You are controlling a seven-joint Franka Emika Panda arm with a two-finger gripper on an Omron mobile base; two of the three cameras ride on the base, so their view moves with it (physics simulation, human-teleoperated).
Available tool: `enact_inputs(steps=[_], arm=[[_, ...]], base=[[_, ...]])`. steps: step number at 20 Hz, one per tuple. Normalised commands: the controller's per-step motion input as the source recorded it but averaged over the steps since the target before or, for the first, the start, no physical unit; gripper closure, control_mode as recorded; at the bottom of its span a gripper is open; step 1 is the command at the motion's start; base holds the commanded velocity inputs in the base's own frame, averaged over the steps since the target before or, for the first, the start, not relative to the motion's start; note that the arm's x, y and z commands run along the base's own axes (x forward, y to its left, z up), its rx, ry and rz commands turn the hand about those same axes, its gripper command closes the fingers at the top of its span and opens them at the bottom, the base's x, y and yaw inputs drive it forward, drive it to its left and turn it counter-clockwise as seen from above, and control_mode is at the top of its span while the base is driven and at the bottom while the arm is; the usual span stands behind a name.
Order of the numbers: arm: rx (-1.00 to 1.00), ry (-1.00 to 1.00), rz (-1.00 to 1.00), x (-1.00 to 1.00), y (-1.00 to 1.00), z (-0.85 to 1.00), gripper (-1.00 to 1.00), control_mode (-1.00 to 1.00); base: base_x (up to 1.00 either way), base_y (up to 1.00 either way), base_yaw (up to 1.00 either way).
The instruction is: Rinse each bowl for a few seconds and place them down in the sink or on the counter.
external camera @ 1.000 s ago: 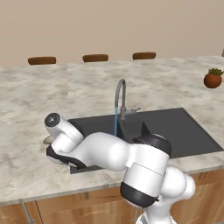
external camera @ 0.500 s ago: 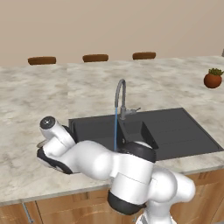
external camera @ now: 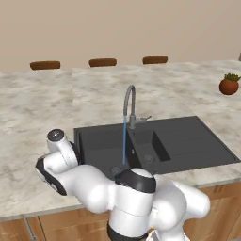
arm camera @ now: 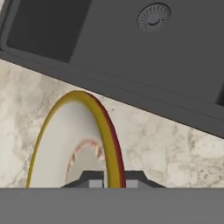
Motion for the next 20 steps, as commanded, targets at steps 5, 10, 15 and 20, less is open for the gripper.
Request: enact_inputs(steps=[5,10,15,20], arm=[[0.09,0.1,-0.01,0.0,0.06,-0.37,1.0,-1.0],[0.05,0.1,-0.02,0.03,0.17,-0.35,1.0,-1.0],[0.02,0.13,-0.02,0.13,0.31,-0.15,-1.0,-1.0],[0.0,0.02,0.0,0.03,0.33,0.04,-1.0,-1.0]], base=[[0.0,0.0,0.0],[0.0,0.0,0.0],[0.0,0.0,0.0],[0.0,0.0,0.0]])
